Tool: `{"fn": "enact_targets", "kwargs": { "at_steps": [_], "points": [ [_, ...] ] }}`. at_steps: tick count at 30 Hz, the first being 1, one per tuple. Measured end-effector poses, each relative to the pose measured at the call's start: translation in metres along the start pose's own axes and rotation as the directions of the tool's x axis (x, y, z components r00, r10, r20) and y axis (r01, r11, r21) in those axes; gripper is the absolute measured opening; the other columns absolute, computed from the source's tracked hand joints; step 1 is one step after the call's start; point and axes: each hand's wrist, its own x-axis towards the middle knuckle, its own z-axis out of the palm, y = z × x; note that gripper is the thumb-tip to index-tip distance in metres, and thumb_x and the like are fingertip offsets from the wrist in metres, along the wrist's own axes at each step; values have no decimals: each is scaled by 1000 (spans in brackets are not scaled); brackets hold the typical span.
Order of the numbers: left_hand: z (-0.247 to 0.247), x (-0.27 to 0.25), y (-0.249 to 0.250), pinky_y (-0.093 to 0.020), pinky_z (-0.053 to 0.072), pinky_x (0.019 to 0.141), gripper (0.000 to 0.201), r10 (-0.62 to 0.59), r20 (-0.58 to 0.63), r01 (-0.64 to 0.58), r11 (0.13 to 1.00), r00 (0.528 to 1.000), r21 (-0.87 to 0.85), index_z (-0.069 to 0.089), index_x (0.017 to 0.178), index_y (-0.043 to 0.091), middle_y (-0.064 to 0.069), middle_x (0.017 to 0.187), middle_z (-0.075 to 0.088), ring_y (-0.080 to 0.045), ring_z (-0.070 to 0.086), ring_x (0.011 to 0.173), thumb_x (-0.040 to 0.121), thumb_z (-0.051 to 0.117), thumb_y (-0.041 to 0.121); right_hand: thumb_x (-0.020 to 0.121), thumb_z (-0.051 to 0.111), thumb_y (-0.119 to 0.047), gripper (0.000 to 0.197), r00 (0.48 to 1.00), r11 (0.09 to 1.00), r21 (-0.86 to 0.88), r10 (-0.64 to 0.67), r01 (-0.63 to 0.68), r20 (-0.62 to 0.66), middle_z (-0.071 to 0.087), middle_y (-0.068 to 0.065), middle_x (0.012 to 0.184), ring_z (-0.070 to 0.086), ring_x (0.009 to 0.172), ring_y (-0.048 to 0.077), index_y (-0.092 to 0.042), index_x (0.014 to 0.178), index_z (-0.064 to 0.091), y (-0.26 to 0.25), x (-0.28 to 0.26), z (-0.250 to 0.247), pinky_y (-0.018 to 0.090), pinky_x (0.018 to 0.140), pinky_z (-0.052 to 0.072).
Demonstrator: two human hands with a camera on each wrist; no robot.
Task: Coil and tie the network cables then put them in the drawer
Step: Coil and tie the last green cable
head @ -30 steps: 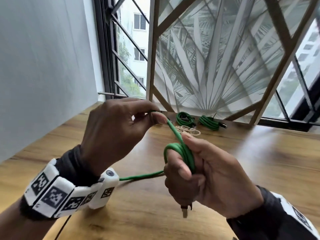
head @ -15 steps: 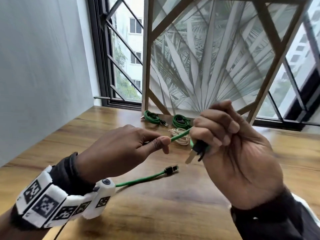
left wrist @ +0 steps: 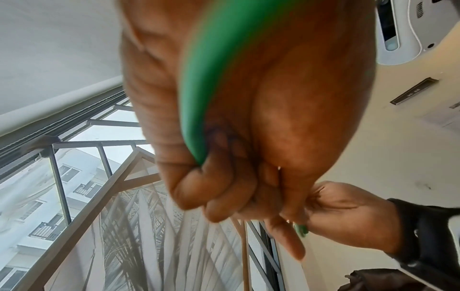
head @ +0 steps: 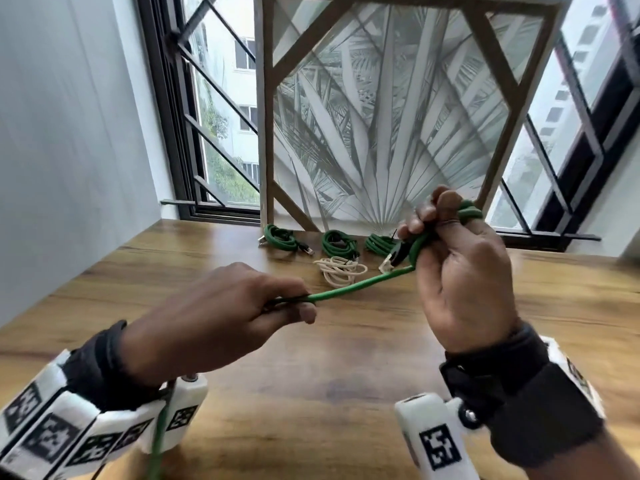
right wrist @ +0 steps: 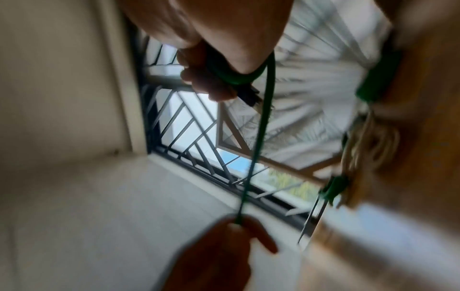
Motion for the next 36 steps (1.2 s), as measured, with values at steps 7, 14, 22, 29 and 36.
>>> {"fn": "enact_targets", "kwargs": {
  "at_steps": [7,14,22,29,36],
  "points": [
    [-1,-1,6,-24,31,50,41,225,-171,-249,959,959,-137,71,84,18,2,58,41,-9,36,52,101,60,53,100,60,0,12,935,661,-664,-206,350,288,66,6,75,63,71,17,-7,91,65,14,-11,0,25,73,53],
    [-10,-3,8,-40,50,58,27,168,-412,-278,934,896,-223,82,100,25,-2,73,71,-26,62,63,97,69,49,99,65,-10,21,931,301,-902,97,310,353,66,-5,66,62,63,8,-19,80,66,14,-16,-5,18,63,47],
    [-17,-5,5,-40,53,56,34,185,-616,-150,983,765,108,80,105,27,11,93,72,-17,67,70,103,58,52,94,16,-69,84,629,528,-836,704,-150,332,42,3,52,36,45,12,-3,71,63,5,-38,15,19,44,29],
    [-15,-2,-1,-38,50,55,37,124,-607,19,975,785,223,73,113,30,5,95,64,-23,63,73,109,41,48,95,33,-62,60,285,549,-545,821,-634,495,30,-9,48,20,43,10,-13,66,54,6,-41,19,30,44,9],
    [-10,1,-7,-31,39,54,30,11,-456,62,988,890,144,64,116,43,37,87,61,-8,54,69,105,38,54,104,35,-39,43,258,509,-106,591,-854,765,18,-5,45,12,39,12,-22,65,43,-3,-47,31,31,42,9]
  ]
}}
